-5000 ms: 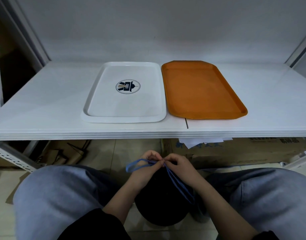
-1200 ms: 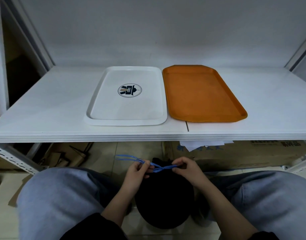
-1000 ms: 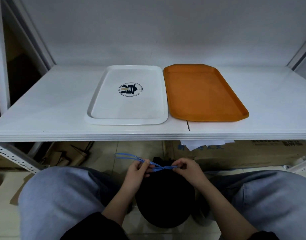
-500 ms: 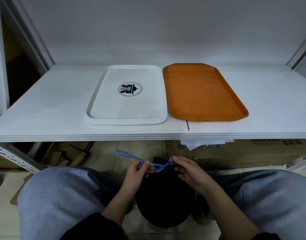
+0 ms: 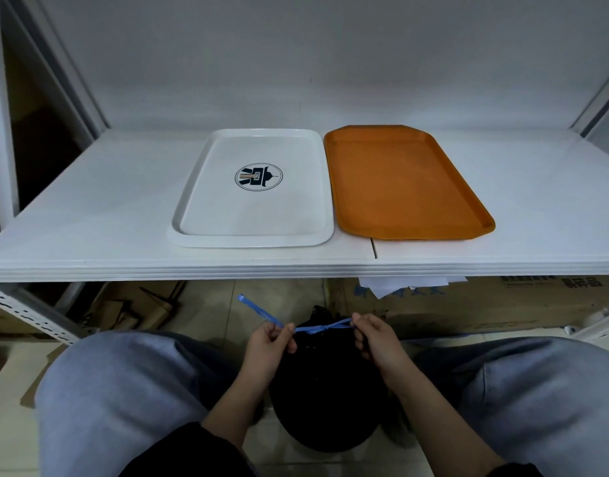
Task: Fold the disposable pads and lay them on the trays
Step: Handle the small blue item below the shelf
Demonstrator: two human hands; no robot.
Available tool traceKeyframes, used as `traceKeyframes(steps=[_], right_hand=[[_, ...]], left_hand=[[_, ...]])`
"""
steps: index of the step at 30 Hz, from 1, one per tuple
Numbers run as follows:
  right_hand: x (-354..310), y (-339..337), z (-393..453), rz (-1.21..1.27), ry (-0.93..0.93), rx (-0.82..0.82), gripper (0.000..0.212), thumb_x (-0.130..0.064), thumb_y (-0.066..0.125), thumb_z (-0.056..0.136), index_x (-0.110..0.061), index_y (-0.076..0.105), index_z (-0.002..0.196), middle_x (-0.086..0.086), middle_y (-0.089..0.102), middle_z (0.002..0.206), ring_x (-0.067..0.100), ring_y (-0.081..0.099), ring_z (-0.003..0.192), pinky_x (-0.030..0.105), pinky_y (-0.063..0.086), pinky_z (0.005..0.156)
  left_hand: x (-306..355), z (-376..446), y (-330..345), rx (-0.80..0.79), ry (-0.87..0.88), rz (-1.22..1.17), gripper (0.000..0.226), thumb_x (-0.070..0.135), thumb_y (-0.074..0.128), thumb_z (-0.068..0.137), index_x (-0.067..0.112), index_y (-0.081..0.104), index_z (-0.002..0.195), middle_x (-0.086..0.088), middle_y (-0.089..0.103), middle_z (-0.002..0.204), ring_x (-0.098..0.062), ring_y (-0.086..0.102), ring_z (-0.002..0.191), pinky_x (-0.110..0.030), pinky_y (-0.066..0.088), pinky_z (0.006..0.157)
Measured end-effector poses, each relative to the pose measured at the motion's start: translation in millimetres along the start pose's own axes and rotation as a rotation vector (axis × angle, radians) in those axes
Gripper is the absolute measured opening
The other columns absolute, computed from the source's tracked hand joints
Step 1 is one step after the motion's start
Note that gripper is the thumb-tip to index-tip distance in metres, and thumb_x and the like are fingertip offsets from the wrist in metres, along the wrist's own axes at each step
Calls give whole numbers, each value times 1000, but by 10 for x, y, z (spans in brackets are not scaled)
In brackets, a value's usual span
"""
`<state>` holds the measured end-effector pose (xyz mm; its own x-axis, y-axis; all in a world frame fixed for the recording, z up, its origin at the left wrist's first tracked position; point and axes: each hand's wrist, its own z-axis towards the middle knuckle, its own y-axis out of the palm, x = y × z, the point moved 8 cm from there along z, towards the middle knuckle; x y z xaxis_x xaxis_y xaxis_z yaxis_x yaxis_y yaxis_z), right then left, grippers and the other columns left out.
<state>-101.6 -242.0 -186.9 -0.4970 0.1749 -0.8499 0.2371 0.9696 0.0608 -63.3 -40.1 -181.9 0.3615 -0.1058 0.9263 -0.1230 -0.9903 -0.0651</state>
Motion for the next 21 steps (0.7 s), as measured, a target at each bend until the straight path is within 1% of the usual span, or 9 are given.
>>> traceKeyframes(steps=[2,4,5,7,9,13,17,19,21], right_hand=[[-112,-16,-7,-157,-85,12,25,-24,47,98,-11,48,77,1,46,69,11,46,63,12,39,52],[-161,38,-17,-241,-126,-27,10,-25,54,94,-16,52,91,0,53,89,12,53,83,14,42,68],[-163,79,-26,-289,-134,-67,19,-27,60,91,-21,50,106,-4,53,102,10,52,96,17,42,79],[-126,175,-54,-471,-150,-164,63,-32,71,82,-30,34,132,-14,45,121,6,45,113,22,38,95],[-81,234,-58,-693,-182,-206,83,-35,77,75,-33,27,142,-13,45,127,7,44,120,23,37,99],[-107,251,-50,-910,-302,-126,48,-29,72,81,-29,53,125,-10,57,122,8,53,114,15,41,86],[-204,224,-109,-895,-398,-49,30,-20,69,84,-22,59,112,-13,52,108,7,54,108,15,41,83],[-231,197,-129,-904,-419,-26,28,-19,68,84,-22,59,110,-14,51,107,7,54,107,16,42,85],[-233,176,-136,-925,-430,-12,28,-20,68,84,-23,58,110,-12,53,110,5,54,106,17,43,85]], left_hand=[[10,-13,55,-39,-14,-55,15,11,55,94,3,56,82,-1,62,65,-8,58,61,-16,47,59],[15,-30,133,-73,-37,-83,12,13,52,96,5,57,89,-3,64,81,-9,60,78,-16,48,68],[22,-32,179,-89,-45,-99,12,13,50,97,6,57,92,-2,64,87,-8,60,84,-17,48,72],[29,-41,273,-123,-71,-145,14,14,45,99,7,56,93,-1,65,92,-8,61,90,-20,47,77],[10,-34,330,-140,-104,-180,20,14,42,100,10,56,86,-1,67,91,-8,64,86,-19,47,74],[-51,-5,320,-69,-163,-134,31,17,39,101,15,49,71,-2,64,75,-8,62,69,-20,44,63],[-262,81,293,4,-242,125,37,22,44,100,12,47,65,-3,53,60,-13,49,51,-18,40,46],[-348,83,290,34,-271,282,29,30,55,95,10,48,75,-8,56,72,-22,59,64,-26,45,63],[-325,27,243,133,-239,354,35,32,64,87,6,46,101,-13,54,102,-31,59,98,-31,44,82]])
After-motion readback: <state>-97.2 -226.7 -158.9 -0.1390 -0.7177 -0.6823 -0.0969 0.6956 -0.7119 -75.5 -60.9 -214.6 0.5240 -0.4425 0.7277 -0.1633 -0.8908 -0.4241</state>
